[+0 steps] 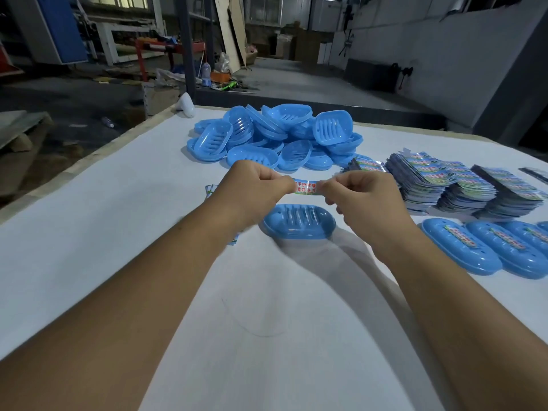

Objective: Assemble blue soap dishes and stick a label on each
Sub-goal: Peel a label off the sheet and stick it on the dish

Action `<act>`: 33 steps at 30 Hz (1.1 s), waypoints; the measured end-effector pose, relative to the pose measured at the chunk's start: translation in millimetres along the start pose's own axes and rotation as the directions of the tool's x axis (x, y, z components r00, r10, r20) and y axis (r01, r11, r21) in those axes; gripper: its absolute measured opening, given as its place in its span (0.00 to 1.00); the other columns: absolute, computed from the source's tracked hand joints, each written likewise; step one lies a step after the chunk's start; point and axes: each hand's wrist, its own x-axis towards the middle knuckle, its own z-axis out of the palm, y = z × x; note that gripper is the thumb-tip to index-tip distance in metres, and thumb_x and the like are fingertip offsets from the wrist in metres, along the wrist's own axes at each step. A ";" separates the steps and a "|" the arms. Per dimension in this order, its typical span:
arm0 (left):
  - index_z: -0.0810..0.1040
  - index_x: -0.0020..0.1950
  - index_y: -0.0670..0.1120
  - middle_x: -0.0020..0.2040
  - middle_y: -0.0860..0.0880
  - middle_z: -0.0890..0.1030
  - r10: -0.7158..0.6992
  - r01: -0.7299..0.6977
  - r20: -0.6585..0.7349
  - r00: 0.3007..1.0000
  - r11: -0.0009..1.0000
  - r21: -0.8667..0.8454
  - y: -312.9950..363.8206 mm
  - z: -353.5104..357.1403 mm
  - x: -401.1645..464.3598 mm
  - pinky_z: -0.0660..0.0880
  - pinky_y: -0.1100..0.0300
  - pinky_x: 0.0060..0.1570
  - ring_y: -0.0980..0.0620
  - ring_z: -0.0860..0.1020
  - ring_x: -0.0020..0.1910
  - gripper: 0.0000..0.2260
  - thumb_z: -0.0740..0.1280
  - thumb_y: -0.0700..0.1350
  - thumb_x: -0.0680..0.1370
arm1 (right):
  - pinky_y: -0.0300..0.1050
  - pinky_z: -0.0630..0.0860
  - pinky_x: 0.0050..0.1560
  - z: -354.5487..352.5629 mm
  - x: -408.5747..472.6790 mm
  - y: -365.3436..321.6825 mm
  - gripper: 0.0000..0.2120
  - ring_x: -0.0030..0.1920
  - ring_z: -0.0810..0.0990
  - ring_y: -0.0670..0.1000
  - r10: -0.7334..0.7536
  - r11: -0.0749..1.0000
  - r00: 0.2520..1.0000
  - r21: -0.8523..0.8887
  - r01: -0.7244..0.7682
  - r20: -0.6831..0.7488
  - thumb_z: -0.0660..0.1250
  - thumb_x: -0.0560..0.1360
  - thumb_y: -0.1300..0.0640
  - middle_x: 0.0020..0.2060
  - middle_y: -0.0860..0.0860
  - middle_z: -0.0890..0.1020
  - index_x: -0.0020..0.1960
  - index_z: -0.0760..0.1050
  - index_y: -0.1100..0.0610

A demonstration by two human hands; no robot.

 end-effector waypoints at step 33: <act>0.85 0.38 0.46 0.33 0.51 0.84 0.030 -0.013 -0.035 0.999 0.918 0.396 -17.4 16.0 9.3 0.78 0.55 0.42 0.50 0.82 0.39 0.16 0.71 0.60 0.70 | 0.38 0.70 0.29 11.0 13.2 18.4 0.14 0.25 0.73 0.40 0.075 0.967 0.993 -0.251 -0.050 0.091 0.78 0.67 0.49 0.24 0.44 0.79 0.33 0.78 0.56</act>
